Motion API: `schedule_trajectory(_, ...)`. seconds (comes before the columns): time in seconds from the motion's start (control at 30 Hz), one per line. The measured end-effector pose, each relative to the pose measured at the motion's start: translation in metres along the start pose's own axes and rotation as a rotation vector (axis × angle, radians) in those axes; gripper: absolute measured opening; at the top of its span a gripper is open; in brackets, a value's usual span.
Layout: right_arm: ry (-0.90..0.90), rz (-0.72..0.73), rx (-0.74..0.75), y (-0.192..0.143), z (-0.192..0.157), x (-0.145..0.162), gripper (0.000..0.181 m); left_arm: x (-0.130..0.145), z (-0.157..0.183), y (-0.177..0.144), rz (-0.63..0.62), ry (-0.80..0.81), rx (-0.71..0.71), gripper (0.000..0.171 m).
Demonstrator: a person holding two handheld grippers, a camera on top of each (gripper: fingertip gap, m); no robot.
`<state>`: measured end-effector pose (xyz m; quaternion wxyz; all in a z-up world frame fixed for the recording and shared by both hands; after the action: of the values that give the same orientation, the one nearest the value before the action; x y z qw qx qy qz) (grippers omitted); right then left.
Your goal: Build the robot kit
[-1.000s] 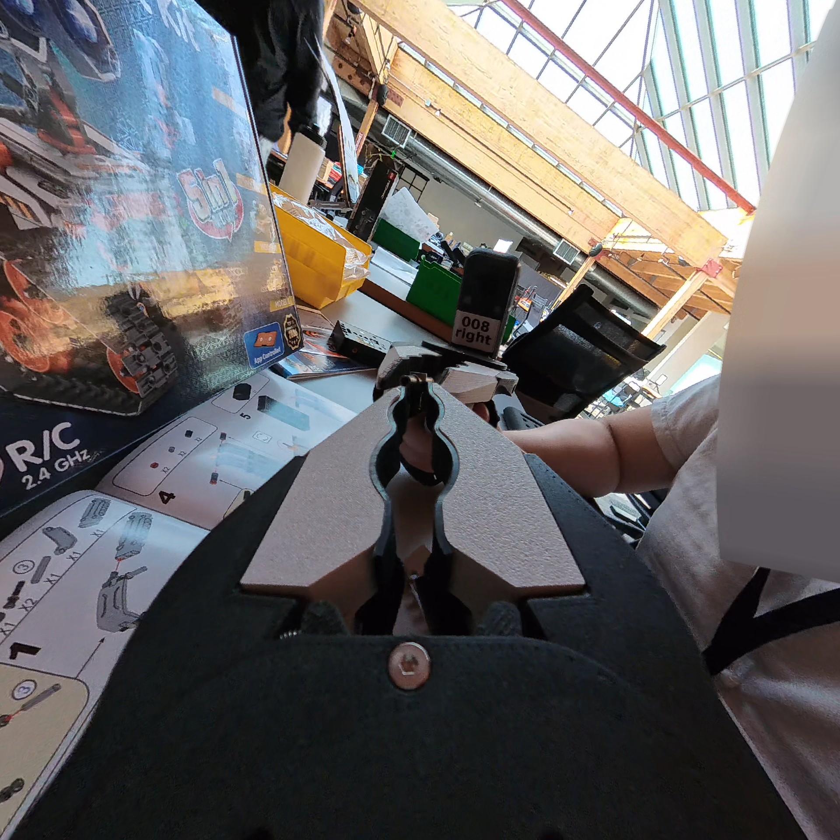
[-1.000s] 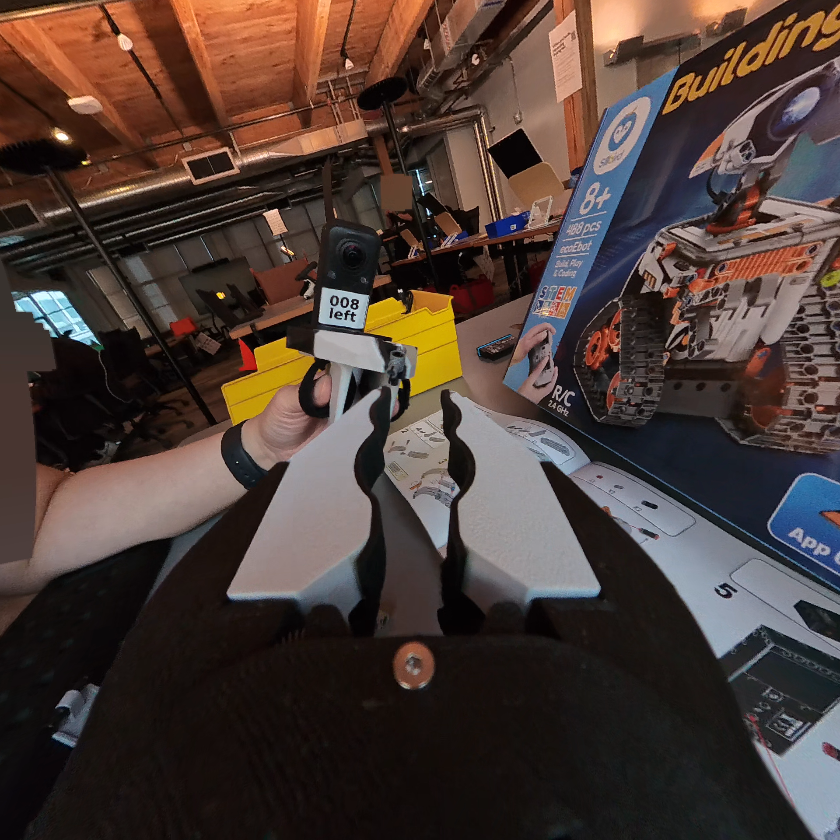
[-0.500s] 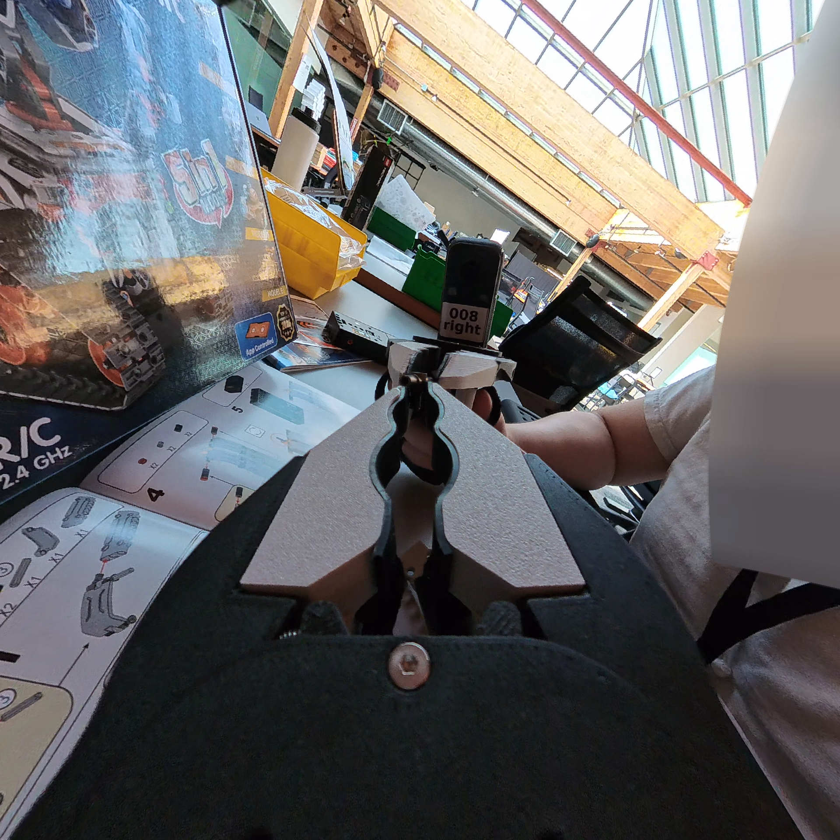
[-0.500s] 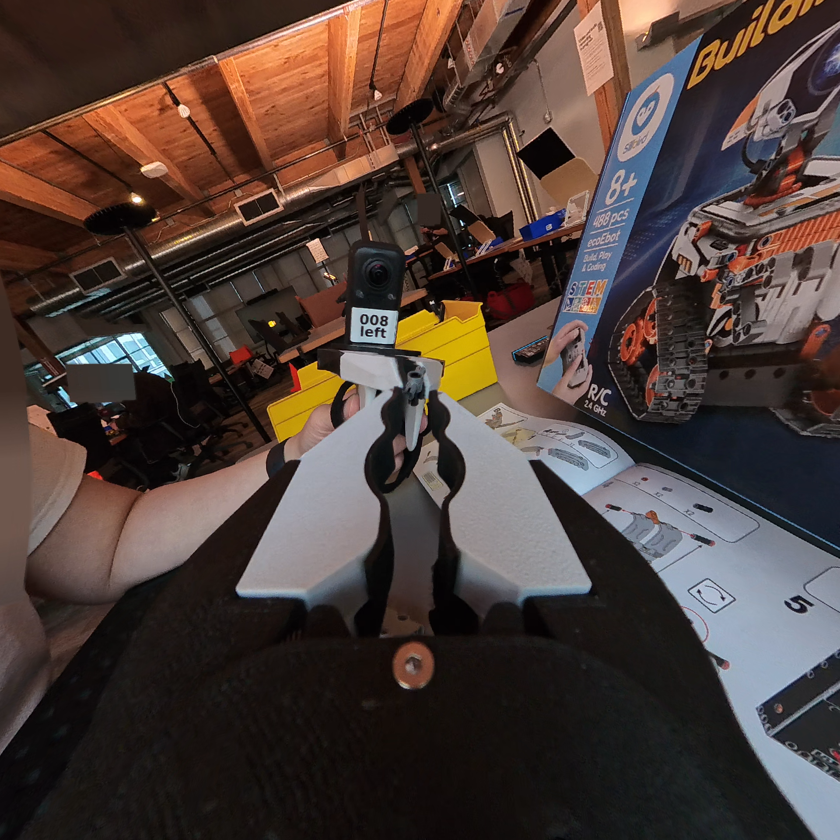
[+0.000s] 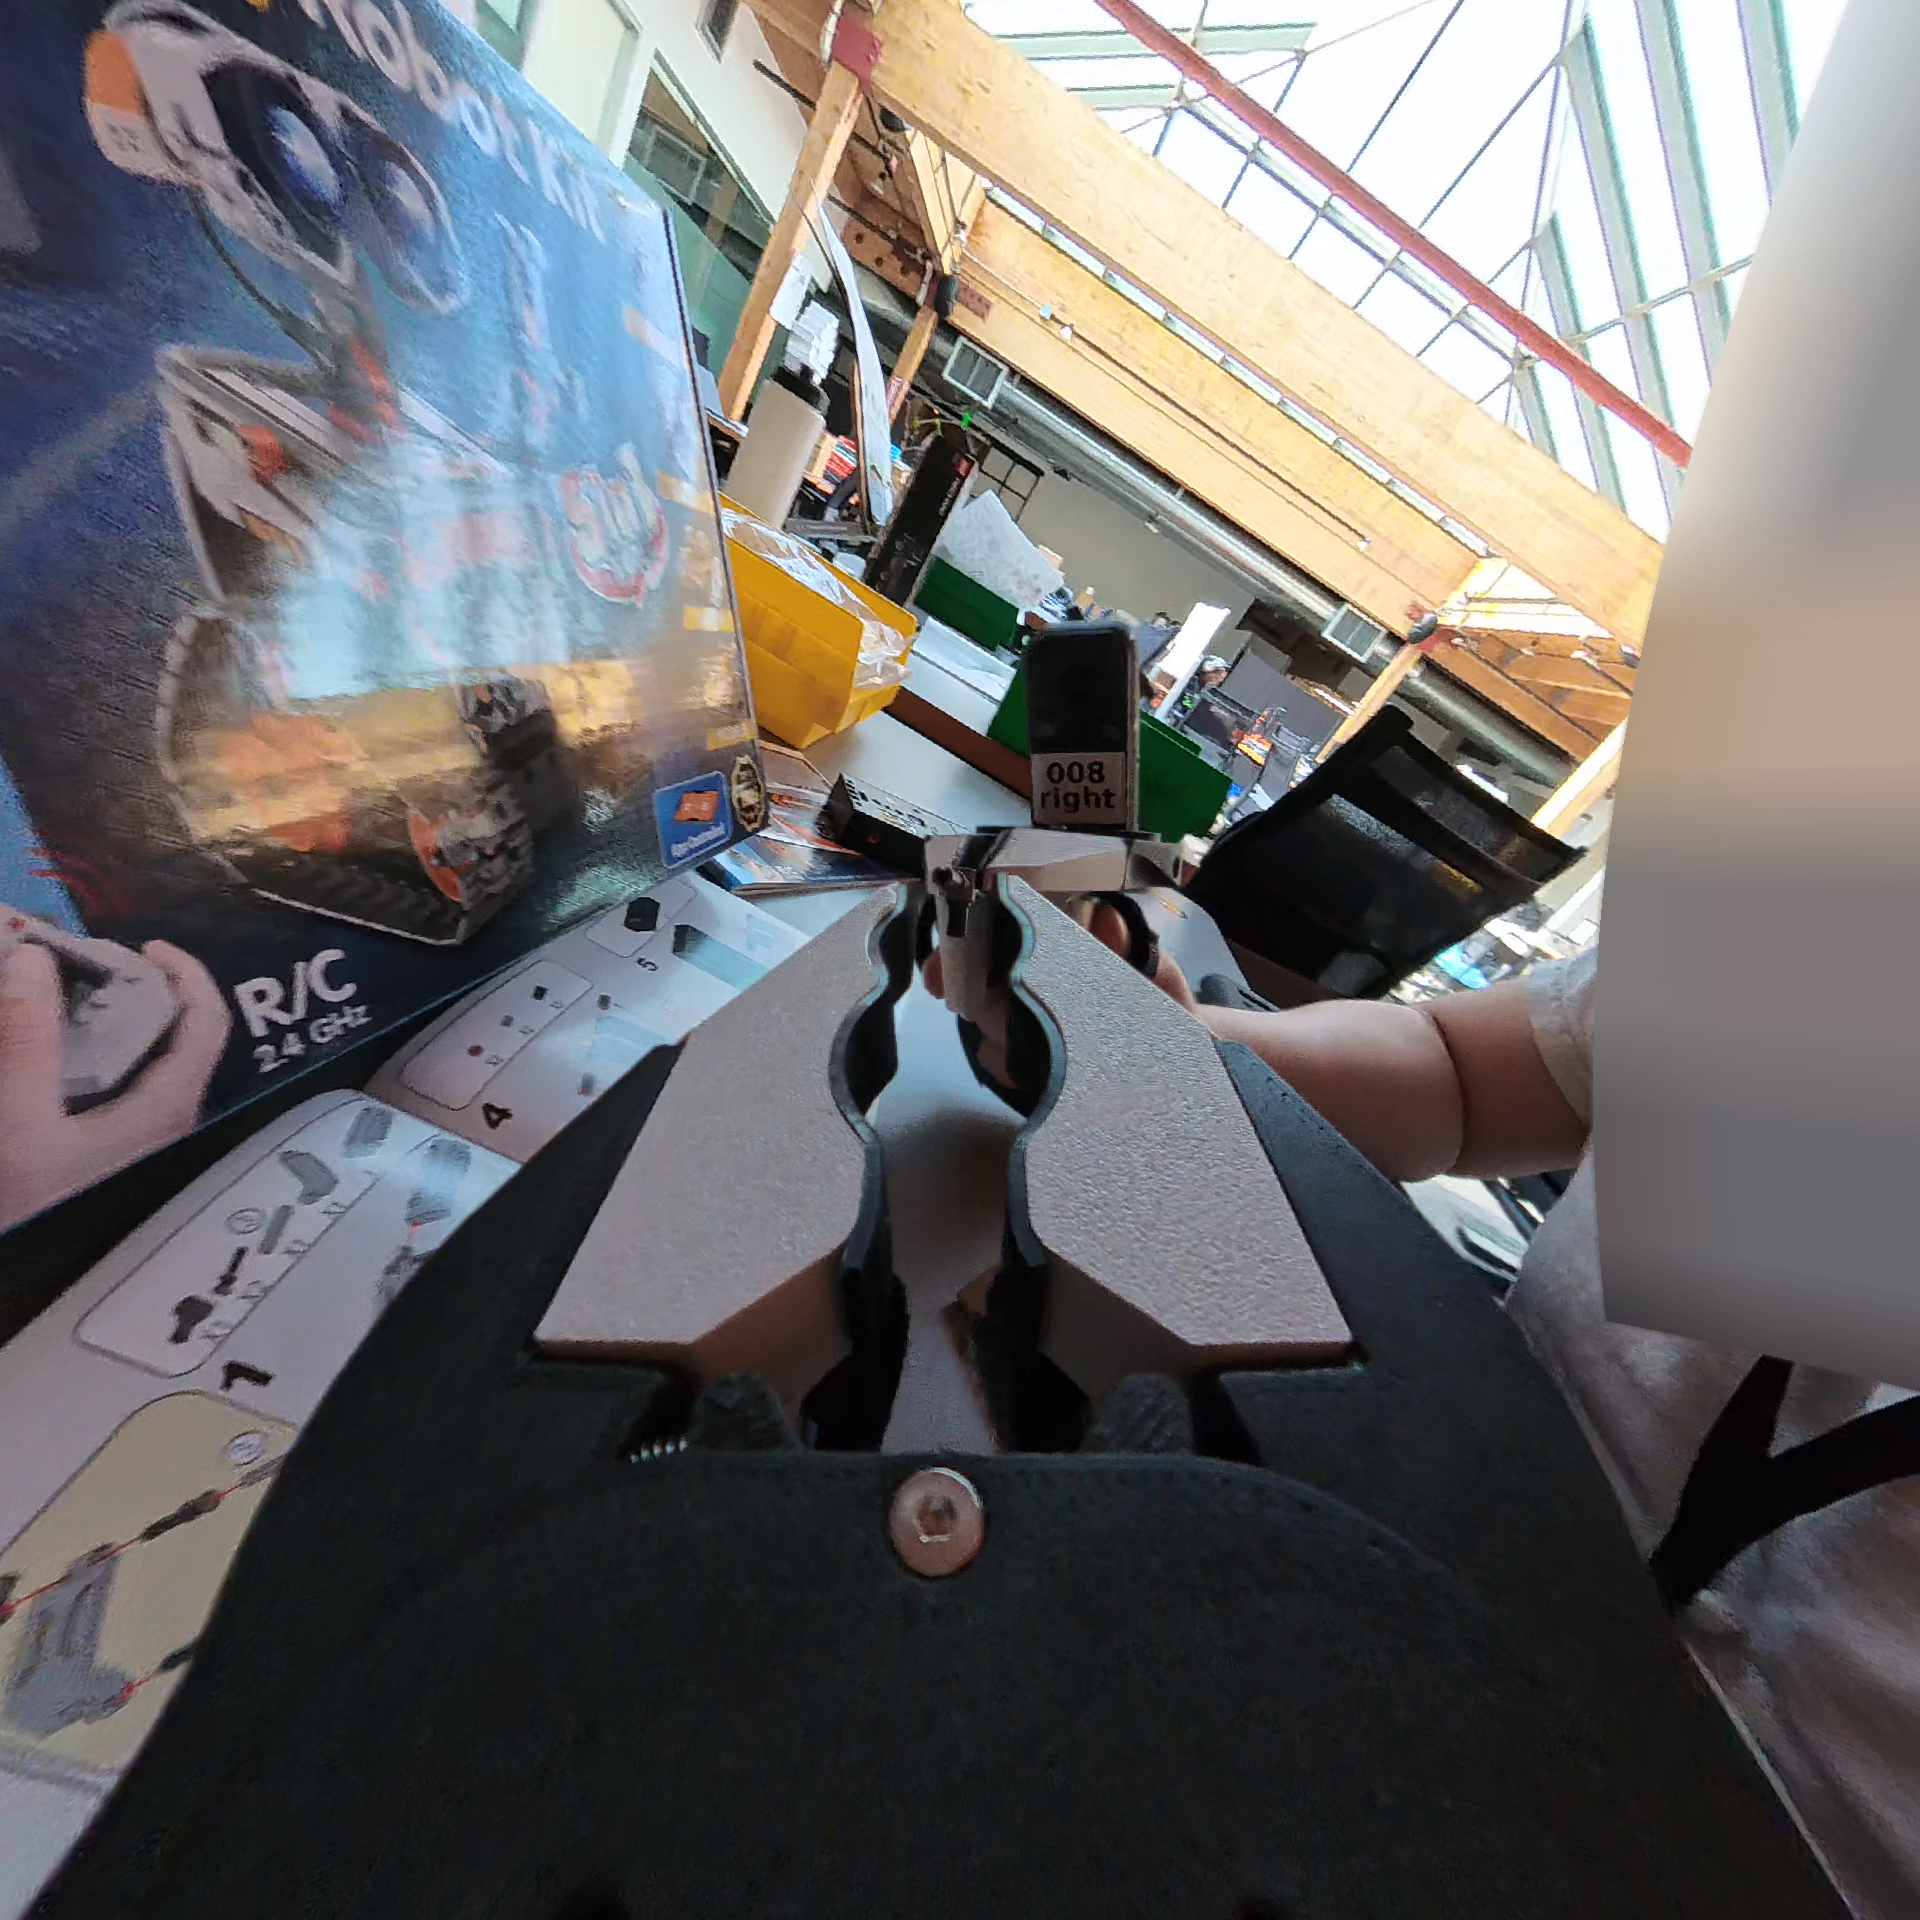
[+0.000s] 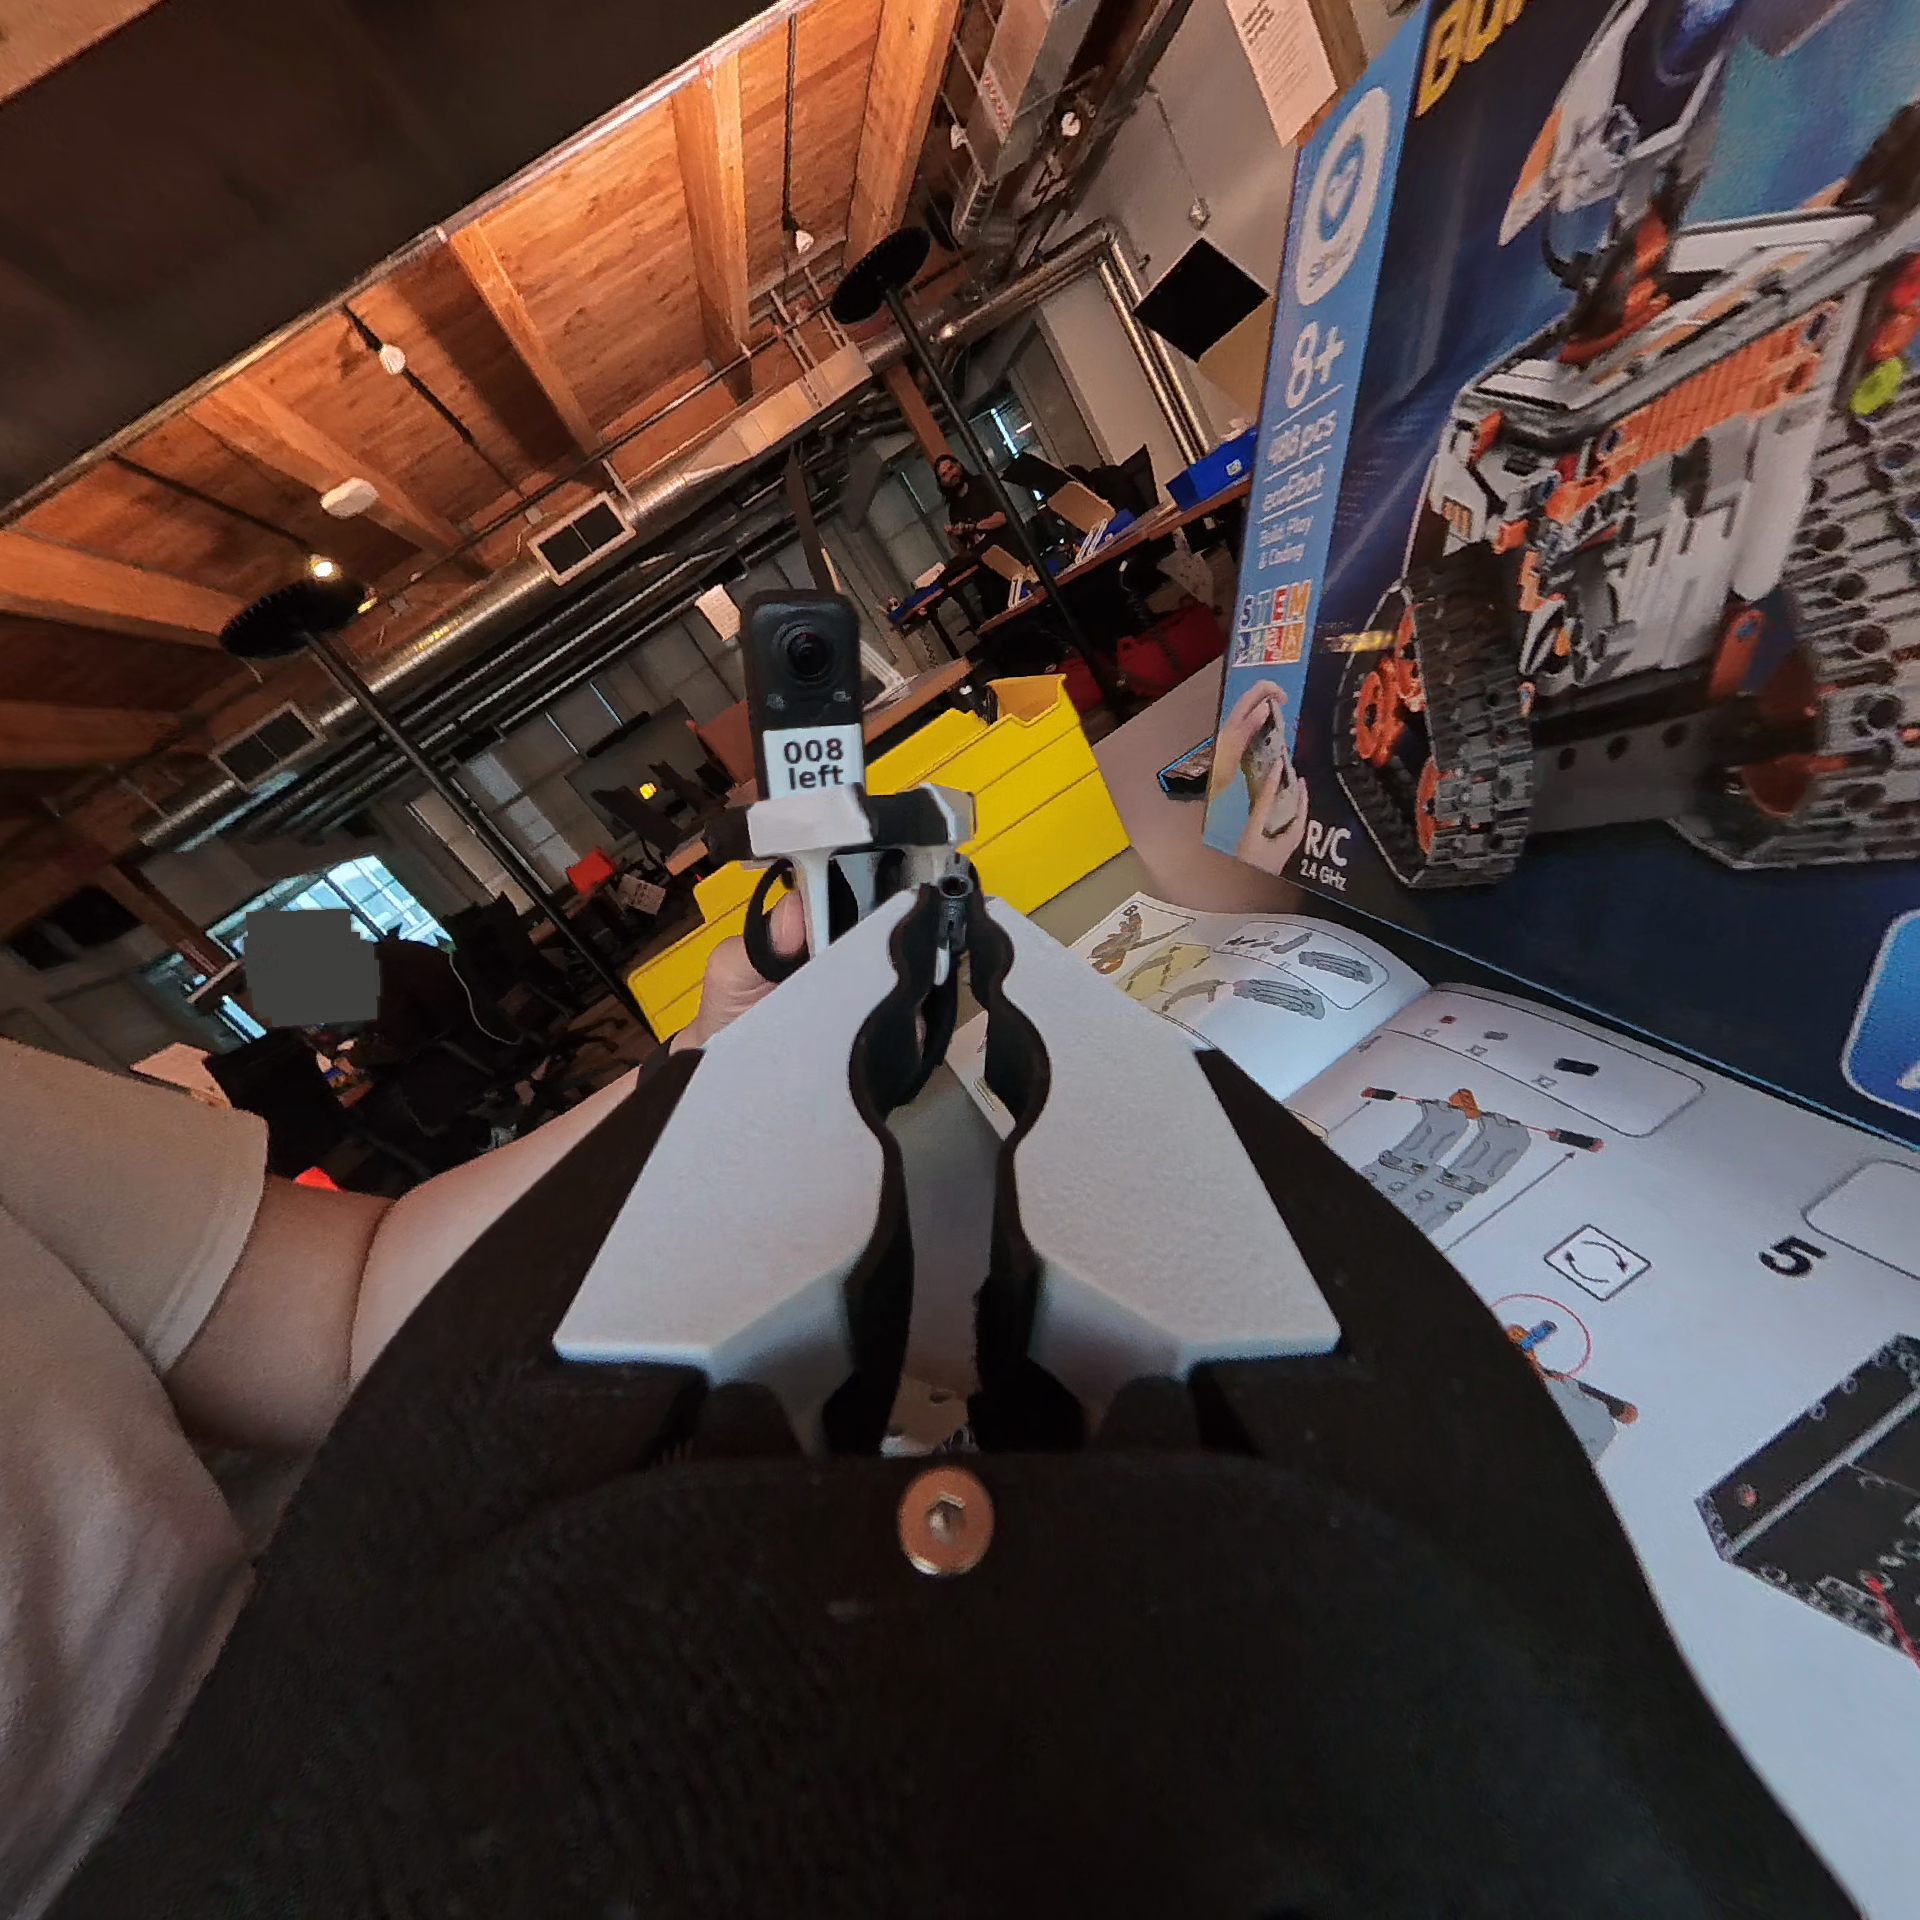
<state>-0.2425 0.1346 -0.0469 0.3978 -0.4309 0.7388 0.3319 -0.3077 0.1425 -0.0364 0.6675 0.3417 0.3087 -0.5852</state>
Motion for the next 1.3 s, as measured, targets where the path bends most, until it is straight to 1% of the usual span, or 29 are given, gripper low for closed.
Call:
schedule_trajectory(0.13,0.014,0.003,0.029,-0.003,0.006,-0.002,0.003,-0.016,-0.002,-0.013,0.084,0.044,-0.048,0.007)
schedule_trajectory(0.2,-0.002,-0.010,0.055,-0.004,0.010,0.000,0.003,-0.019,-0.008,-0.018,0.098,0.083,-0.117,0.006)
schedule_trajectory(0.27,-0.041,-0.044,0.118,-0.005,0.016,0.004,0.003,-0.019,-0.019,-0.022,0.091,0.131,-0.229,0.005)
schedule_trajectory(0.3,-0.087,-0.068,0.166,-0.006,0.021,0.006,0.003,-0.019,-0.027,-0.024,0.078,0.161,-0.312,0.003)
schedule_trajectory(0.33,-0.148,-0.098,0.227,-0.008,0.026,0.007,0.003,-0.018,-0.038,-0.029,0.057,0.192,-0.429,0.000)
schedule_trajectory(0.43,-0.365,-0.164,0.431,-0.018,0.039,0.004,0.003,-0.020,-0.071,-0.060,0.013,0.317,-0.870,0.000)
schedule_trajectory(0.5,-0.503,-0.178,0.545,-0.025,0.043,-0.005,0.004,-0.025,-0.080,-0.081,-0.019,0.397,-1.095,0.000)
schedule_trajectory(0.57,-0.610,-0.178,0.643,-0.033,0.044,-0.015,0.004,-0.025,-0.084,-0.095,-0.085,0.428,-1.250,0.000)
schedule_trajectory(0.63,-0.681,-0.191,0.716,-0.039,0.045,-0.021,0.003,-0.024,-0.087,-0.104,-0.121,0.451,-1.343,0.000)
schedule_trajectory(0.73,-0.727,-0.238,0.786,-0.044,0.051,-0.021,0.003,-0.020,-0.093,-0.111,-0.161,0.437,-1.395,0.000)
schedule_trajectory(0.83,-0.734,-0.267,0.812,-0.045,0.054,-0.019,0.003,-0.017,-0.097,-0.115,-0.171,0.412,-1.408,0.000)
schedule_trajectory(1.07,-0.711,-0.278,0.843,-0.049,0.061,-0.018,0.004,-0.016,-0.099,-0.118,-0.189,0.423,-1.439,0.000)
schedule_trajectory(1.3,-0.715,-0.297,0.854,-0.049,0.064,-0.015,0.004,-0.015,-0.099,-0.118,-0.189,0.421,-1.437,0.000)
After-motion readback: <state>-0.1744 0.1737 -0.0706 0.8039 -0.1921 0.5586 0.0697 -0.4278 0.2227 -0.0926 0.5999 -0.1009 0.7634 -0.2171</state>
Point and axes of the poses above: each gripper's, where its closed fingertips meet, y out along the fingers, x out of its underside, z = x × y across the jaws, the point moved 2 cm from there along -y, back along the fingers, and after that the axes turned 5 degrees about -y, right-handed, at the moved point
